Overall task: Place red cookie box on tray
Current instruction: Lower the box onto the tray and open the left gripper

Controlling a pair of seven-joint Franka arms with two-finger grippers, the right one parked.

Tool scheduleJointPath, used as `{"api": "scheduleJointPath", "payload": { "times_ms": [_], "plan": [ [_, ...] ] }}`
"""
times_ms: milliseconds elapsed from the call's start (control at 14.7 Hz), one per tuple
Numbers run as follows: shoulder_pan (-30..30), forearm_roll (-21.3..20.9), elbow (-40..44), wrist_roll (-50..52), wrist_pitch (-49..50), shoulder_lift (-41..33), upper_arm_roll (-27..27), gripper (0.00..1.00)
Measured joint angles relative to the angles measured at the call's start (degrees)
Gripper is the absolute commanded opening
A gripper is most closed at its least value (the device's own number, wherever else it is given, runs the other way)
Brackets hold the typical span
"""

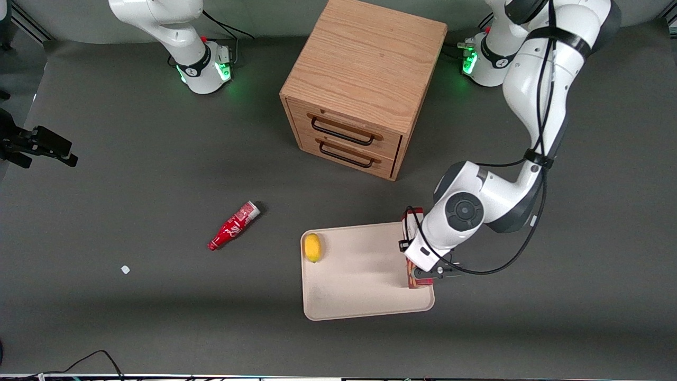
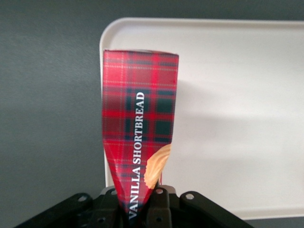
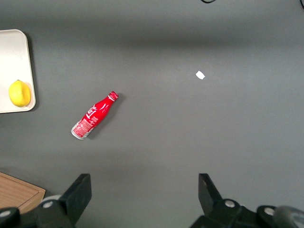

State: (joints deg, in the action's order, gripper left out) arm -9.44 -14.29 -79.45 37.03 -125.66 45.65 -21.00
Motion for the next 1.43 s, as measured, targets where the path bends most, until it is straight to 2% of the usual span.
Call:
{"api": "scheduleJointPath", "payload": {
  "times_ms": [409,477,545,682,750,1432],
  "plan": [
    [-0.2,-2.1,0.5,0.4,-1.5,1.6,1.0,0.0],
    [-0.2,-2.1,0.5,0.4,-1.6,1.7,1.1,0.08],
    [-0.2,-2.2,0.5,0.4,-1.9,1.7,1.1,0.58],
    [-0.2,-2.3,0.5,0.4,-2.3,1.8,1.1,0.9],
    [-0.2,-2.4,0.5,0.4,-2.5,1.8,1.1,1.0],
    [-0.2,-3.2,1.5,0.7,-4.0,1.7,1.2,1.0]
  ]
}}
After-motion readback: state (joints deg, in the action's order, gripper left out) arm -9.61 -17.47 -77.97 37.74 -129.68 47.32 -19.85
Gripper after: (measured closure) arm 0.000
